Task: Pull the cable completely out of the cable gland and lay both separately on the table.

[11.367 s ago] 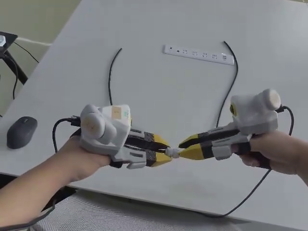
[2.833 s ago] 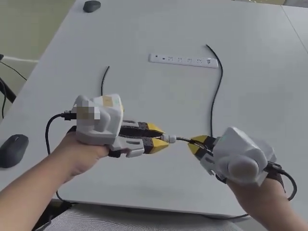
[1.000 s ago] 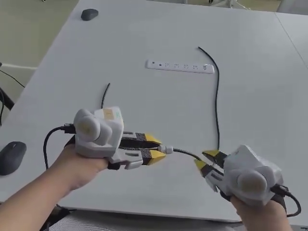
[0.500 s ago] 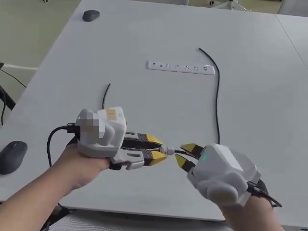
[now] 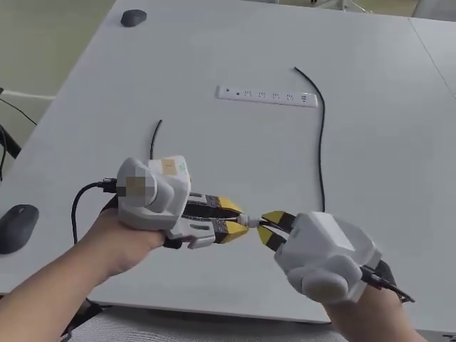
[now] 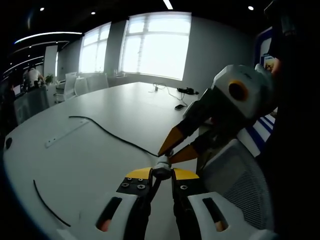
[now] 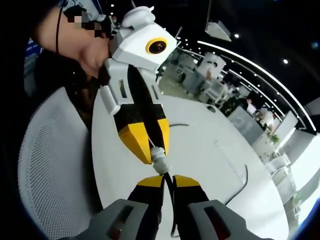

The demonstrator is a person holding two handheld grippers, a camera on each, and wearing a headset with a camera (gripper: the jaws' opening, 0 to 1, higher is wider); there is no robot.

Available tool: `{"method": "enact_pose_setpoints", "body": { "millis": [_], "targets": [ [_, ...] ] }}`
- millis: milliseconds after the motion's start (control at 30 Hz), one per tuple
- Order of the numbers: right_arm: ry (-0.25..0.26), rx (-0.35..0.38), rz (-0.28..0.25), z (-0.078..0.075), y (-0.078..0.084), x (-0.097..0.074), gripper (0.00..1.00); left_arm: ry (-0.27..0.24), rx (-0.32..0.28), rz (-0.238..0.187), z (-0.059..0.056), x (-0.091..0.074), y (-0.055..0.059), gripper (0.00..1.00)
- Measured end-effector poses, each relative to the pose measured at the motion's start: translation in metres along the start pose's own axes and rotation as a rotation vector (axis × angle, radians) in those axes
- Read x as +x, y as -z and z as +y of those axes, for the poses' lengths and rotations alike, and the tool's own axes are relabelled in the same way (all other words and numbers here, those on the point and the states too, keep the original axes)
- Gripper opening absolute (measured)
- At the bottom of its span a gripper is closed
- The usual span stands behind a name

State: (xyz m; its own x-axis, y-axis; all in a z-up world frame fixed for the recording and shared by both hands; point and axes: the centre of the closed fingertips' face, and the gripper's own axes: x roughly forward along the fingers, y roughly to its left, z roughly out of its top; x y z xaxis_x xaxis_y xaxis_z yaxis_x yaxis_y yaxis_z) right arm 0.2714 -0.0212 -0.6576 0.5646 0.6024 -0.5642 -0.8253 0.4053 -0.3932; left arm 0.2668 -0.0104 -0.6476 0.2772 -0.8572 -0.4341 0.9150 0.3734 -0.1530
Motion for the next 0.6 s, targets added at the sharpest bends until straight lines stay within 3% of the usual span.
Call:
{"method": "enact_pose_setpoints", "body": {
  "millis": [600],
  "targets": [
    [0.011,0.126,0.008,-0.008,0.015,-0.001,0.00,0.002,0.003,-0.003,-0.001,-0.001,-0.002,0.15]
  ]
}}
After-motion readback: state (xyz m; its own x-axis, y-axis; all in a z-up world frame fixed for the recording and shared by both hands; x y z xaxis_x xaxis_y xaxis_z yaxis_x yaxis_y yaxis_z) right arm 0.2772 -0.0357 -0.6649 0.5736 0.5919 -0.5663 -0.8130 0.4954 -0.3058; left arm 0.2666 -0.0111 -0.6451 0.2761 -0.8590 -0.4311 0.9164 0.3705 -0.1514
